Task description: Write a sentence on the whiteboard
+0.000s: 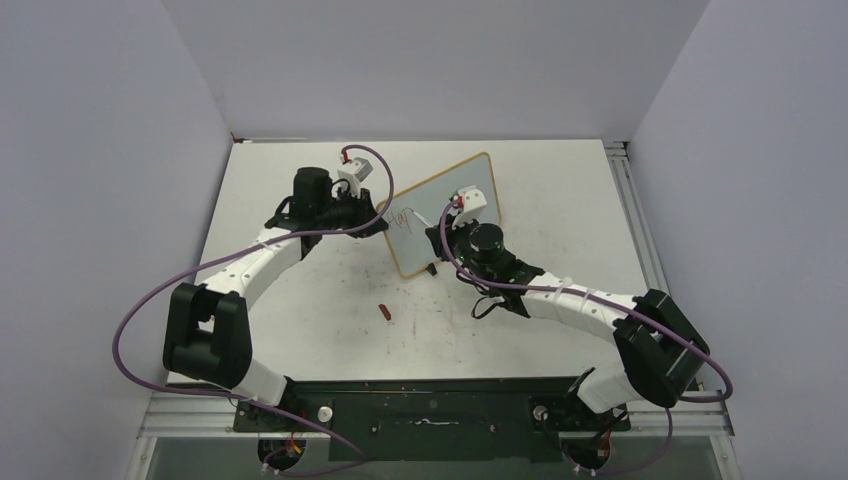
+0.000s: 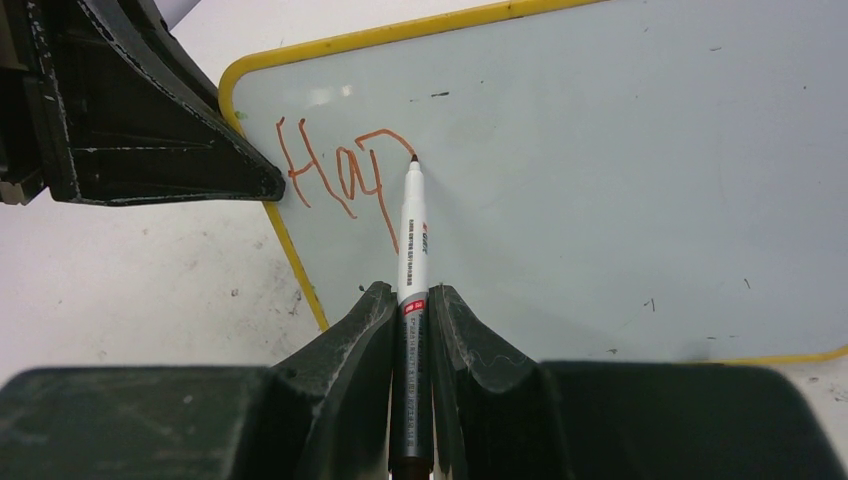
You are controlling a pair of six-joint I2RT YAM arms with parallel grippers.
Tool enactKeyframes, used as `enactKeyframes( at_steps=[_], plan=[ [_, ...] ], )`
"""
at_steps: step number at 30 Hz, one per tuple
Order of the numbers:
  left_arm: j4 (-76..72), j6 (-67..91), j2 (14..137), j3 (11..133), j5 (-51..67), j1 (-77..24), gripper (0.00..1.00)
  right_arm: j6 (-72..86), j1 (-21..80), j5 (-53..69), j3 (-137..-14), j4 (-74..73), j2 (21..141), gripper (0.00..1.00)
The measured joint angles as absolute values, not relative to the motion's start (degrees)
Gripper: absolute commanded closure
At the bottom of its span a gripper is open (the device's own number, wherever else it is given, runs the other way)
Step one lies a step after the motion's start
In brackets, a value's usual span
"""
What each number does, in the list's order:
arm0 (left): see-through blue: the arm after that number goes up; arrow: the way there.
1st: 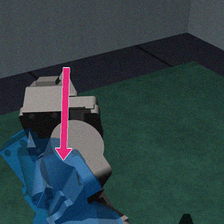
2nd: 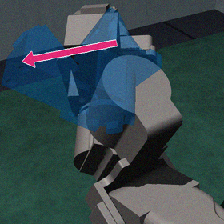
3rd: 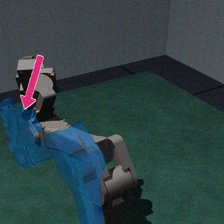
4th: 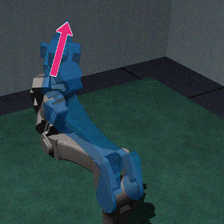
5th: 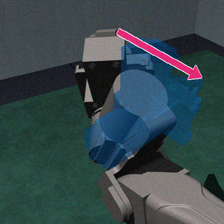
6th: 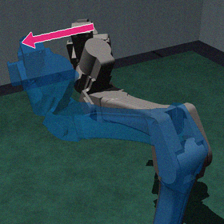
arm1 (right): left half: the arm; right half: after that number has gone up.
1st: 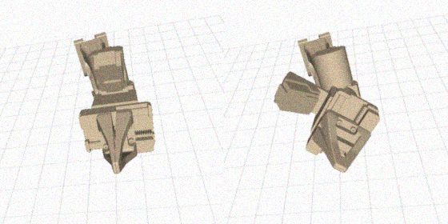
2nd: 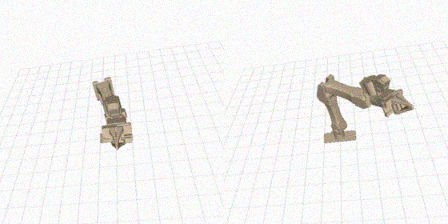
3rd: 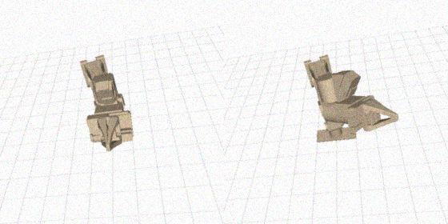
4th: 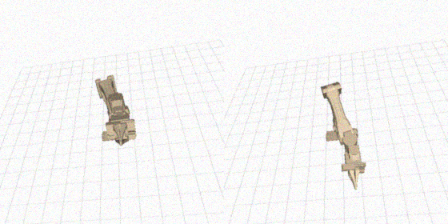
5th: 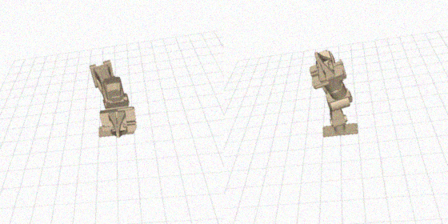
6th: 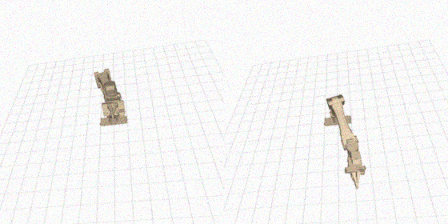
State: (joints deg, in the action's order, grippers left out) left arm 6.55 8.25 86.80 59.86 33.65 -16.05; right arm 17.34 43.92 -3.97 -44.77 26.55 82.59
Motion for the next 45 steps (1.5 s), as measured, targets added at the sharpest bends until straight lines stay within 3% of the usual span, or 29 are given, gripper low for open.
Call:
enactKeyframes(
  at_steps=[45],
  plan=[
    [6.7,8.2,86.7,59.9,33.7,-16.3,1.00,16.6,45.4,-4.1,-43.5,25.1,77.9,0.95]
  ],
)
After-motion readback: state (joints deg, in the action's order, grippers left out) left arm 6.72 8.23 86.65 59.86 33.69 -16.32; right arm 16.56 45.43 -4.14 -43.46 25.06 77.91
